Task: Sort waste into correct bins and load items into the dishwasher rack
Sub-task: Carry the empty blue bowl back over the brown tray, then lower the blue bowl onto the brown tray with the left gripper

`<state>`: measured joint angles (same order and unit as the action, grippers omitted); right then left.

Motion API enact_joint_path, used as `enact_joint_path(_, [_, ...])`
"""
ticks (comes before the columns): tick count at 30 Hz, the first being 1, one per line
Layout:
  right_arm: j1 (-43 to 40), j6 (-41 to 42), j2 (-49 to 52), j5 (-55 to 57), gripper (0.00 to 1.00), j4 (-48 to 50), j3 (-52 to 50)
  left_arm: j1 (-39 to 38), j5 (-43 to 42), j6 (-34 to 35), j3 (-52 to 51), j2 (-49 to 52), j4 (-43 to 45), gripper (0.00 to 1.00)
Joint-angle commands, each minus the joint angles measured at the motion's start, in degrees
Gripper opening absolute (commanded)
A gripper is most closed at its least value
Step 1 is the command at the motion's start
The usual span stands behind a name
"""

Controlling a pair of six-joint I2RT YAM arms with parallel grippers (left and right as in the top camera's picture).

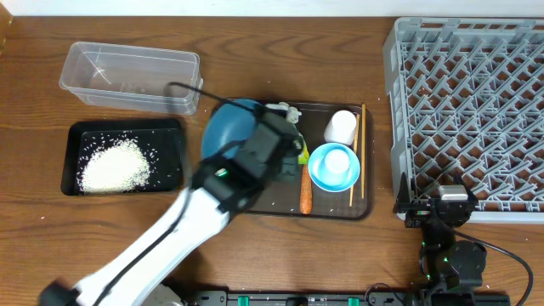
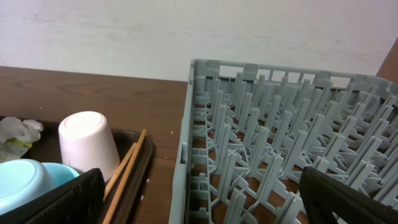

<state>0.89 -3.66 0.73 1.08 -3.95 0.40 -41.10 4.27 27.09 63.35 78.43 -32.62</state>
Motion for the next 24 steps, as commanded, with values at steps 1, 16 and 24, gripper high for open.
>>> enact_joint_path(1, [0.4,-0.7,-0.1,0.4,0.99,-0.2,-0.1,-0.1,4.4,-0.9,0.6,5.8,0.9,0.06])
enact_joint_path(16, [0.4,-0.7,-0.1,0.4,0.99,-0.2,-0.1,-0.1,8.1,-0.7,0.6,16.1,2.7,0.06])
enact_joint_path(24, [0.4,-0.7,-0.1,0.4,0.99,-0.2,-0.1,-0.1,7.3,-0.7,0.6,16.4,0.8,0.17])
